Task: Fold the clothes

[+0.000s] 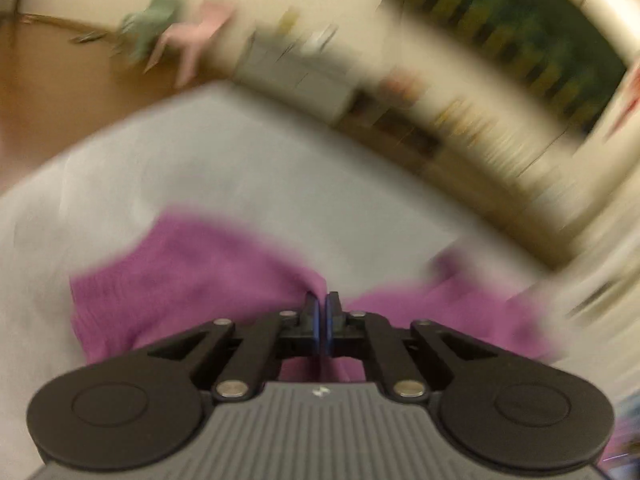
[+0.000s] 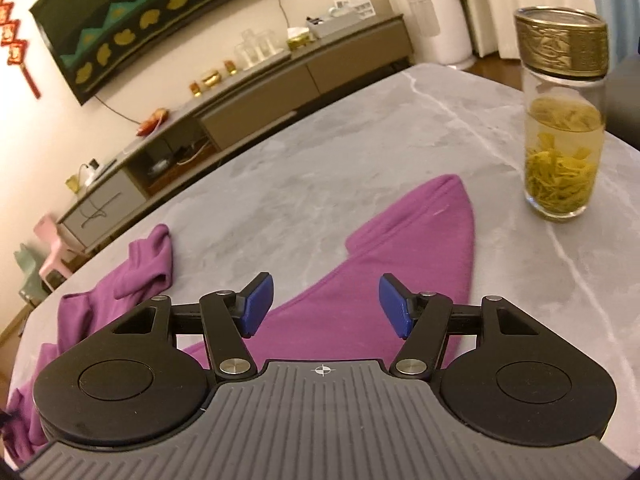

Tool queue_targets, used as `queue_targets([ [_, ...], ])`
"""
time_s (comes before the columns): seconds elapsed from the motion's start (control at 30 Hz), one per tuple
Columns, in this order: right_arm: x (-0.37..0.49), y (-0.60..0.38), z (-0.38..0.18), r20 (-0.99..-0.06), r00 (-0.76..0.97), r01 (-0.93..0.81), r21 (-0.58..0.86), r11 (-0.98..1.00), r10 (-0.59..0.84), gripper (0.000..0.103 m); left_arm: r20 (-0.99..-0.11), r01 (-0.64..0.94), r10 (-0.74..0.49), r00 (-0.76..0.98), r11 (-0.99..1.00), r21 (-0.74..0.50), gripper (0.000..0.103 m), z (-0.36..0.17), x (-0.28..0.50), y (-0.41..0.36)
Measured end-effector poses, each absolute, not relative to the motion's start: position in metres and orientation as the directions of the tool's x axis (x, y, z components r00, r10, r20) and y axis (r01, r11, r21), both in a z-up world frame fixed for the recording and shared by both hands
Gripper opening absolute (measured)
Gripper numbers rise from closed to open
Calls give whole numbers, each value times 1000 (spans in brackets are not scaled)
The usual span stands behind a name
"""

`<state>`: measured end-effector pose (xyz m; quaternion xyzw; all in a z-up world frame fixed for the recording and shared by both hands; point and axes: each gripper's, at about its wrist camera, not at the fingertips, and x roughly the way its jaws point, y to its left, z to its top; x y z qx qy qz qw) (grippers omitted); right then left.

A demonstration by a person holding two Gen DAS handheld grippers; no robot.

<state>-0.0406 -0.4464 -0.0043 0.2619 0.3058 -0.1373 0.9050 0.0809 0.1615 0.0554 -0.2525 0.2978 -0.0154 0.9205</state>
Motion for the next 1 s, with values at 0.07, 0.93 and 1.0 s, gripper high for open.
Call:
queue_targets([
  [0.07,-45,-448,-3,-624,776,417,392,820,-96,61,-477,-121,-164,863,850,-512,3,80,41,195],
  [0.93,-35,-415,-16,-642,764,350,334,875,-60,0,-625,-324,-5,780,852,-411,15,14,44,194],
  [1.0,-54,-410,21,-494,853,334,273,902,-166,0,-420,-181,-73,904,827,-533,15,45,21,202],
])
